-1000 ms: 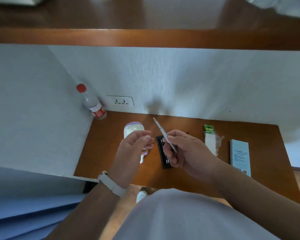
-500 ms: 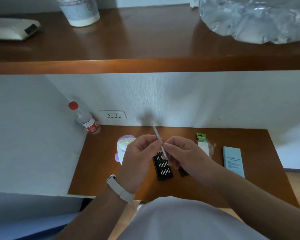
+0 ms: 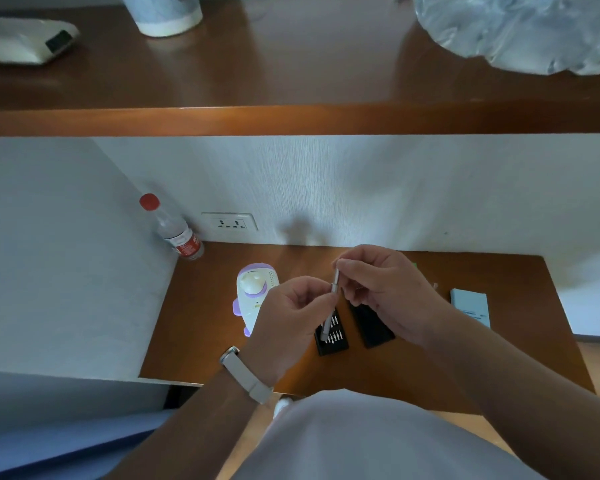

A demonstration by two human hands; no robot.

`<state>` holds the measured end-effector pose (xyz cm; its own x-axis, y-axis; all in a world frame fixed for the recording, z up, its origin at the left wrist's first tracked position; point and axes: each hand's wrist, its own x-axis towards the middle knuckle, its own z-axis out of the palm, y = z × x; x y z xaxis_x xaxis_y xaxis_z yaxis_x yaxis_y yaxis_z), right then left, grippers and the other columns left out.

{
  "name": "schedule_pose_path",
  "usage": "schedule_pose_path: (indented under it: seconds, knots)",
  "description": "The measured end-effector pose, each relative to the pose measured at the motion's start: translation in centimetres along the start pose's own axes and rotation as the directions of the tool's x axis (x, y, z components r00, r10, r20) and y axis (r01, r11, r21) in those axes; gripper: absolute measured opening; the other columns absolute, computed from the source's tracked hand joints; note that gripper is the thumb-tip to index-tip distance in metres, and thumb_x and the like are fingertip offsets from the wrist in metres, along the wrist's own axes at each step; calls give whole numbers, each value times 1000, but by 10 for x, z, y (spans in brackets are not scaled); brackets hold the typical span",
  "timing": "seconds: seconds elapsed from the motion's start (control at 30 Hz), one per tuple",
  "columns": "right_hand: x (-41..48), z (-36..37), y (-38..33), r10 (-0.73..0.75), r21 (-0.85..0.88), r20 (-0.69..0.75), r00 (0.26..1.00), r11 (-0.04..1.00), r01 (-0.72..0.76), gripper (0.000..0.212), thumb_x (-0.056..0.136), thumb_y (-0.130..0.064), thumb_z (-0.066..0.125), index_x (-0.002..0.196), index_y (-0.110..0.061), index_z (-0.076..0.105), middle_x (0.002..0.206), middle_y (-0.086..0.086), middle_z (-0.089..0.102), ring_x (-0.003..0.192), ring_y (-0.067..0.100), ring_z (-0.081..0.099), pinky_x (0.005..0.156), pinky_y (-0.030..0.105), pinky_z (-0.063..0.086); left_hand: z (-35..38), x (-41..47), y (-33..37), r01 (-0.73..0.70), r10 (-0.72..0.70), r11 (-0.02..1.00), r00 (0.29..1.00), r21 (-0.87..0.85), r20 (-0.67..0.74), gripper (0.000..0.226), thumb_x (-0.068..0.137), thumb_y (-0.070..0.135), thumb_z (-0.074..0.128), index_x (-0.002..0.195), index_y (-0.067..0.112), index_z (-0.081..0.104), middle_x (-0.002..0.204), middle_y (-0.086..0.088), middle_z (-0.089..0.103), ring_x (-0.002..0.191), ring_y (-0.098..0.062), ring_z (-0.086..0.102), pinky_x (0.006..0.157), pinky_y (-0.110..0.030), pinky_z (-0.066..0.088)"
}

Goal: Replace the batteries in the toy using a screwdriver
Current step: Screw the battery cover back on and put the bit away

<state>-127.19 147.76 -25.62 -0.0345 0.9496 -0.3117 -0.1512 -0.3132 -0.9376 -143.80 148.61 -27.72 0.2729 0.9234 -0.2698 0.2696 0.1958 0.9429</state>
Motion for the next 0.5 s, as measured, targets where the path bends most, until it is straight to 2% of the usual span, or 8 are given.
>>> schedule_pose_path:
  seconds: [0.07, 0.2, 0.33, 0.5]
  knots:
    - [2, 0, 1, 8, 10, 13, 1000, 1000, -8, 14, 95, -6, 58, 87, -4, 69, 77, 17, 60, 65, 20, 53, 63, 29, 45, -2, -1, -1, -6, 6, 1000, 1000, 18, -7, 11, 92, 15, 66, 87, 19, 75, 72, 7, 71, 69, -2, 65, 67, -18, 54]
    - [5, 1, 4, 24, 16, 11, 1000, 1000, -24, 14, 94, -5, 59, 83, -4, 68, 74, 15, 59, 62, 18, 53, 61, 27, 45, -3, -3, -5, 2, -2, 999, 1000, 53, 2, 13, 92, 17, 67, 82, 23, 73, 67, 11, 68, 66, 1, 62, 63, -13, 51]
    - [18, -8, 5, 55, 166, -128, 990, 986, -34, 14, 94, -6, 59, 82, -7, 65, 70, 6, 58, 62, 14, 51, 61, 26, 44, 0, -5, -14, 36, -36, 992, 999, 117, 1, 18, 93, 19, 67, 77, 27, 70, 65, 11, 66, 62, 1, 61, 57, -10, 47]
    - [30, -25, 24, 72, -72, -123, 990, 994, -81, 13, 97, -12, 58, 89, -7, 66, 78, 8, 68, 69, 17, 61, 68, 29, 52, 0, 3, -38, 138, -132, 989, 985, 48, -115, 12, 97, 20, 62, 93, 14, 72, 75, 8, 70, 63, 4, 65, 55, -8, 47]
